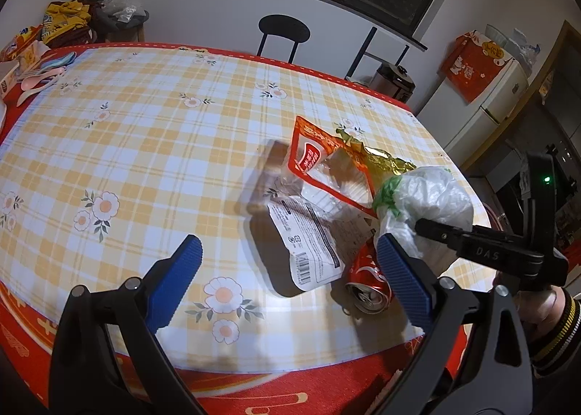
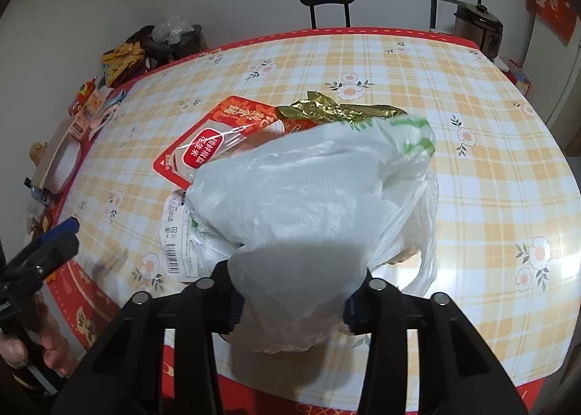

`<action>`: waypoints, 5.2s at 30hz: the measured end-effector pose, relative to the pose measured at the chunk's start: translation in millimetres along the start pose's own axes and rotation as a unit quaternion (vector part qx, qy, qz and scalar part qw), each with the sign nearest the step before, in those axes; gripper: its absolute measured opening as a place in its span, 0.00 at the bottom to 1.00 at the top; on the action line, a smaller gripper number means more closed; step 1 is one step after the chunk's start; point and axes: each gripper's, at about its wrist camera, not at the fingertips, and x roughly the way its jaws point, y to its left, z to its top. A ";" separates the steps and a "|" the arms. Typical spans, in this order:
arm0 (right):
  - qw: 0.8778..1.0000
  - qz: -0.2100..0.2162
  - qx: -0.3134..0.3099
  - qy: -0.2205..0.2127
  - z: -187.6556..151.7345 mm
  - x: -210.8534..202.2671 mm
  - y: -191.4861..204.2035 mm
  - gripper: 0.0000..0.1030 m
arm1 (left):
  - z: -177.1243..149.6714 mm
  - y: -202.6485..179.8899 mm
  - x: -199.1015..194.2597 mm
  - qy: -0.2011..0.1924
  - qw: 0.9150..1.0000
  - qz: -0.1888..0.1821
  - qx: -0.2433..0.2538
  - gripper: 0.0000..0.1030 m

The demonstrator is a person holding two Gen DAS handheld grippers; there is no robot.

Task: Collect trash
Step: 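Close the right tool on the white plastic bag and lift it, then grasp the red-orange rice package with the left tool while the right tool holds the bag, then drop the white bag from the right tool into the bin while the left holds the package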

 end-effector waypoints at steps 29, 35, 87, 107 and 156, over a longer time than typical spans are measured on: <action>0.989 -0.064 0.085 -0.105 -23.0 -70.6 -50.7 0.28 | -3.4 -23.2 33.8 0.056 0.998 -0.040 -0.015 0.68; 0.989 -0.064 0.086 -0.105 -24.6 -70.7 -50.7 0.28 | -3.3 -23.6 34.6 0.057 0.997 -0.040 -0.016 0.67; 0.986 -0.085 0.108 -0.098 -43.5 -81.1 -74.0 0.28 | 77.9 15.5 123.2 0.080 0.987 -0.023 -0.137 0.48; 0.983 -0.083 0.124 -0.108 -47.3 -87.5 -86.4 0.28 | 70.9 18.8 81.0 0.037 0.994 0.024 -0.096 0.28; 0.929 -0.153 0.314 -0.122 -71.9 -164.2 -485.5 0.42 | 32.3 -224.0 10.6 -0.033 0.997 -0.003 -0.064 0.28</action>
